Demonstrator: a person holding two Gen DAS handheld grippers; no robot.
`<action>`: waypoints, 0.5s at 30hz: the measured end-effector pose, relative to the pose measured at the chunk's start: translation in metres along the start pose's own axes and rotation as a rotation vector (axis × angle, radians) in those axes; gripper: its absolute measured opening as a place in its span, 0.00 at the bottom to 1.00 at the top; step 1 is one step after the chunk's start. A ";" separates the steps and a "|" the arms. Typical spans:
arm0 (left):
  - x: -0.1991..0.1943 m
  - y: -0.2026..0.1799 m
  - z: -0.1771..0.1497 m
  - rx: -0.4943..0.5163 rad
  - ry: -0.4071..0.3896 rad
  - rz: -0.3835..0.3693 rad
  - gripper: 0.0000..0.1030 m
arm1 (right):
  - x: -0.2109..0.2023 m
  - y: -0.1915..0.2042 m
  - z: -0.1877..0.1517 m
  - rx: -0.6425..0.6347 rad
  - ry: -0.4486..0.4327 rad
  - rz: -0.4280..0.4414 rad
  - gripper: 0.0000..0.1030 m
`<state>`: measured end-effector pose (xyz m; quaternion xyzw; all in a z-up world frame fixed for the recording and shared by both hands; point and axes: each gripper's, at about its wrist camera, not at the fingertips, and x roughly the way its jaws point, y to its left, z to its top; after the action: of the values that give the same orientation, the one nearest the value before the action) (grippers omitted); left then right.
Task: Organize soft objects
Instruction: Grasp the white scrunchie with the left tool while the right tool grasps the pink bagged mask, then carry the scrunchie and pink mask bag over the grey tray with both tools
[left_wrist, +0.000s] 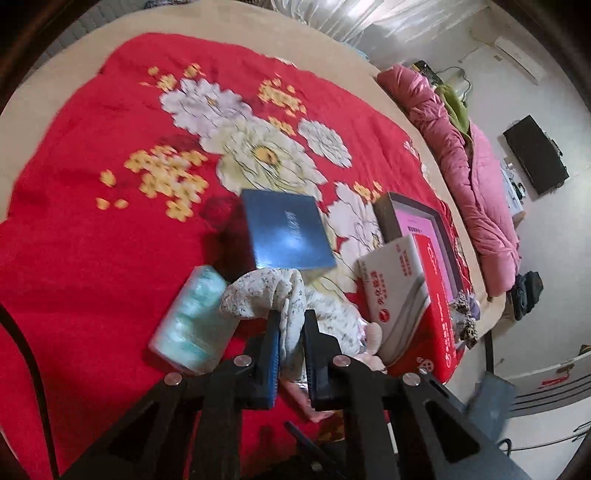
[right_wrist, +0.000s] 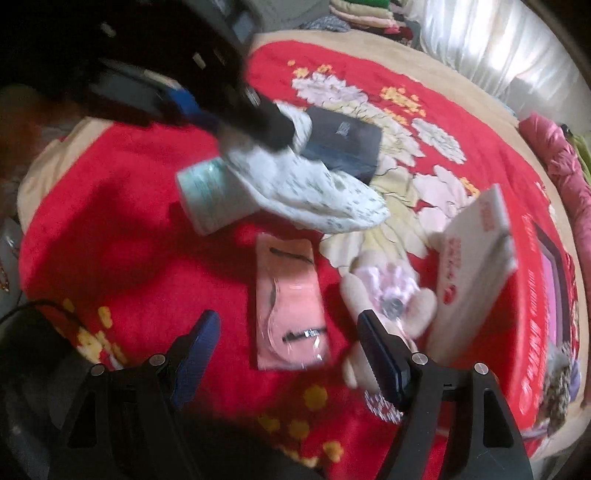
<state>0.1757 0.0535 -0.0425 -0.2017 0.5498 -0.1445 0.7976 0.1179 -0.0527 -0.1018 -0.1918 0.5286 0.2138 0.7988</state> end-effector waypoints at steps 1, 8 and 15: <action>-0.001 0.003 0.001 0.000 0.002 -0.006 0.12 | 0.005 0.002 0.003 -0.012 0.007 -0.014 0.74; -0.004 0.007 0.002 -0.005 0.009 -0.036 0.12 | 0.018 0.004 0.005 -0.022 0.028 -0.003 0.42; -0.014 -0.001 -0.001 0.014 -0.014 -0.035 0.11 | -0.012 -0.015 -0.003 0.060 -0.025 0.040 0.41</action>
<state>0.1697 0.0586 -0.0309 -0.2069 0.5394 -0.1607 0.8003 0.1194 -0.0683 -0.0905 -0.1547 0.5286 0.2163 0.8061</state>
